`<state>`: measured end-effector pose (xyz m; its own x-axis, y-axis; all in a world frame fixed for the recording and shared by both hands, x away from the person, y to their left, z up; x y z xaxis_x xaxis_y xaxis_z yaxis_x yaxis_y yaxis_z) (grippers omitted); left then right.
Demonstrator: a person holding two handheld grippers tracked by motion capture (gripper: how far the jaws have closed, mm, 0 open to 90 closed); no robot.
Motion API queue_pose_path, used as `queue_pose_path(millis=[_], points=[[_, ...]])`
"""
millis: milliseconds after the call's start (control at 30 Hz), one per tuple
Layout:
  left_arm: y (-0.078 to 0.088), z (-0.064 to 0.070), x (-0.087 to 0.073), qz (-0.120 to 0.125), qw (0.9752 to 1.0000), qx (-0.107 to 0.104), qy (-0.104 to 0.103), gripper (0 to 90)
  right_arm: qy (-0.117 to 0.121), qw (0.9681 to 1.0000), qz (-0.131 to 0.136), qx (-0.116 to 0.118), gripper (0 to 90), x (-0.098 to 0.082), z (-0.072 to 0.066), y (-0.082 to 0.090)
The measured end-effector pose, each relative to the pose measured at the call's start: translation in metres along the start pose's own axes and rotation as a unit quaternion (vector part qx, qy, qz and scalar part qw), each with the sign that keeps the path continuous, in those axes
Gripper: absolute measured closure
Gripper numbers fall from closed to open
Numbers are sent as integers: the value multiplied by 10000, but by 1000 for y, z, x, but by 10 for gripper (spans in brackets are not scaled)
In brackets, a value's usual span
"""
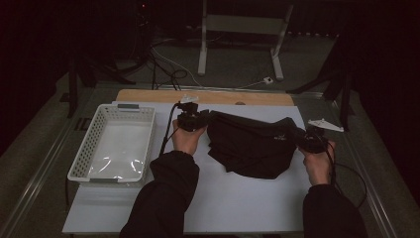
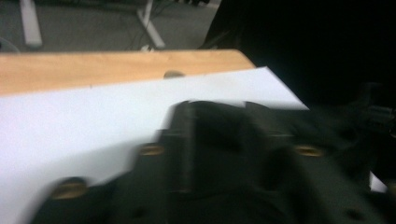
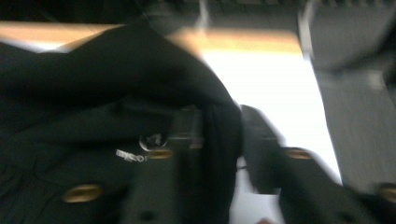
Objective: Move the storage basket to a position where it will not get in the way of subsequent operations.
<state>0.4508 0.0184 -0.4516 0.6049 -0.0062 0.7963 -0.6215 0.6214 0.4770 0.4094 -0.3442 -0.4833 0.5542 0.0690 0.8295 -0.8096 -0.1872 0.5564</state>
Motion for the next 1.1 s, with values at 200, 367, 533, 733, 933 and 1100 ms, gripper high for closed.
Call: queue_pose_path(millis=[200,367,533,733,933,1100], points=[[-7,2,-14,-217,9995,96,-183,362,-15,9996,-283,-35,452,-8,1,-6],[-7,3,-27,-328,9993,29,-187,293,-32,9997,-197,128,391,-6,-3,-2],[-8,7,-49,-568,9981,-28,-244,270,-62,9994,-212,279,348,-7,-9,-1],[-10,19,-81,-890,9950,-174,-424,270,-6,9988,-174,457,337,-9,-19,5],[-16,22,-107,-1172,9914,-57,-585,265,157,9982,-140,566,338,-13,-27,14],[-27,20,-118,-1392,9880,160,-657,194,241,9978,-125,605,341,-16,-31,20]])
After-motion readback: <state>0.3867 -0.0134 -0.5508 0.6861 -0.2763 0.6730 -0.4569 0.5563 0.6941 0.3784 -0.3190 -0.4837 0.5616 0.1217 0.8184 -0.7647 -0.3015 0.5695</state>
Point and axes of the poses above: each handheld gripper's, and its own axes: y roughly backward along the jaws, x roughly out of its top, z roughly to its right, the point moved 4 cm from there along -y, roughly forward along the jaws, and after that the axes turned 1 degree about y, right-handed, at the moved point
